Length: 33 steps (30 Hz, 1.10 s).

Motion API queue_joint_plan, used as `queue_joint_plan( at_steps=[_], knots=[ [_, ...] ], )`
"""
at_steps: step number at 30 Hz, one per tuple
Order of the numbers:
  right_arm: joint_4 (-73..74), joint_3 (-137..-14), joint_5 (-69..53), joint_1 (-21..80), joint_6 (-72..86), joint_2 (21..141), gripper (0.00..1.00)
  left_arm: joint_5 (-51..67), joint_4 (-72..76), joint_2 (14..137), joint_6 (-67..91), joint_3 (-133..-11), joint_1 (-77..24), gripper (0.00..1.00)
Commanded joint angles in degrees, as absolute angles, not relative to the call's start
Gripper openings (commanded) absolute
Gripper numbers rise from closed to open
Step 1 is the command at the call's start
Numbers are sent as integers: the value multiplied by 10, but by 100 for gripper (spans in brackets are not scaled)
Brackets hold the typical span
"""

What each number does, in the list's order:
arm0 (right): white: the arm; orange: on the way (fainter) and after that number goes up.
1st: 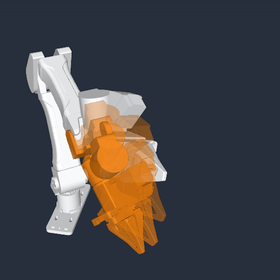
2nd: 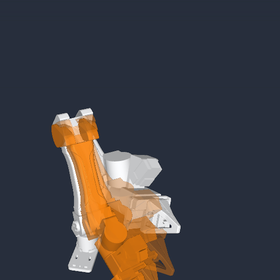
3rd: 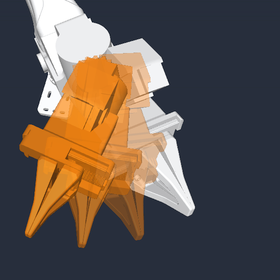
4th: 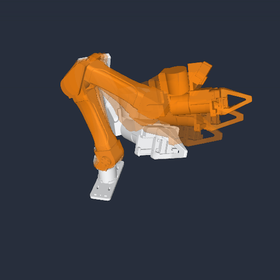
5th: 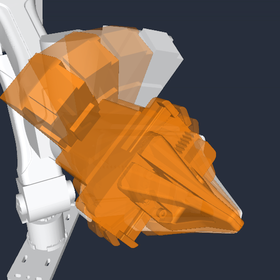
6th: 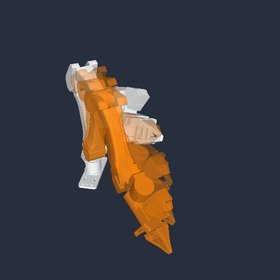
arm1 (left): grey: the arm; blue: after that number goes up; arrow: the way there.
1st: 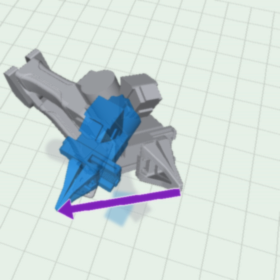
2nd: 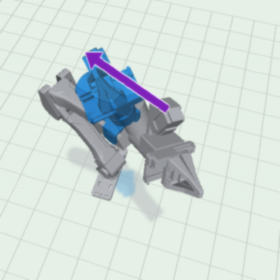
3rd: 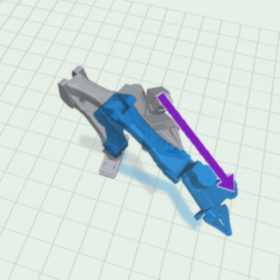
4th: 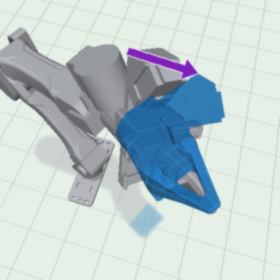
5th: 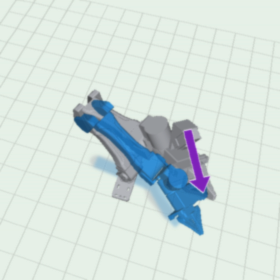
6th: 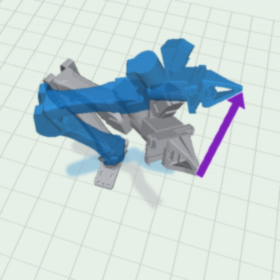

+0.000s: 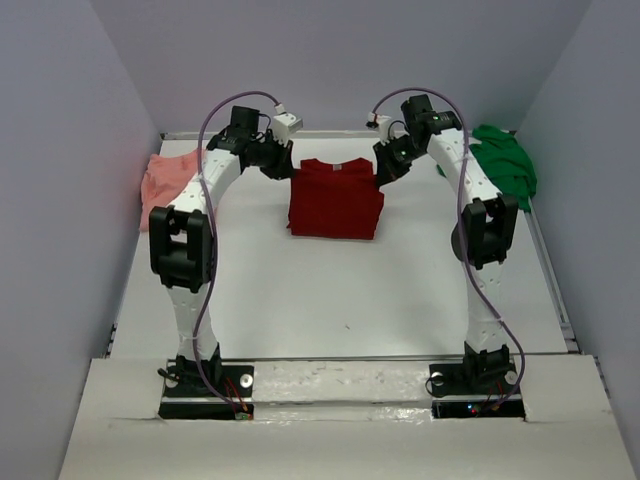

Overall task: Fold and stack the t-shirts
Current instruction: Fold the tshirt

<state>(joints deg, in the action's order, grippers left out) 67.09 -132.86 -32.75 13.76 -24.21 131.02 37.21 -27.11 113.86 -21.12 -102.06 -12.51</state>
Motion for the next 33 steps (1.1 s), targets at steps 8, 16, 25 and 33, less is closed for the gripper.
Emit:
queue_joint_plan(
  at_steps=[8, 16, 25, 33],
  knots=[
    [554, -1354, -293, 128, -245, 1333, 0, 311, -209, 1178, -178, -1084, -145, 0],
    [509, -1367, -276, 128, -256, 1377, 0, 281, -200, 1211, -189, -1096, -162, 0],
    [476, -1372, -252, 128, -274, 1412, 0, 206, -146, 1243, -164, -1094, -168, 0],
    [456, -1363, -231, 128, -284, 1420, 0, 142, -122, 1269, -152, -1109, -176, 0]
  ],
)
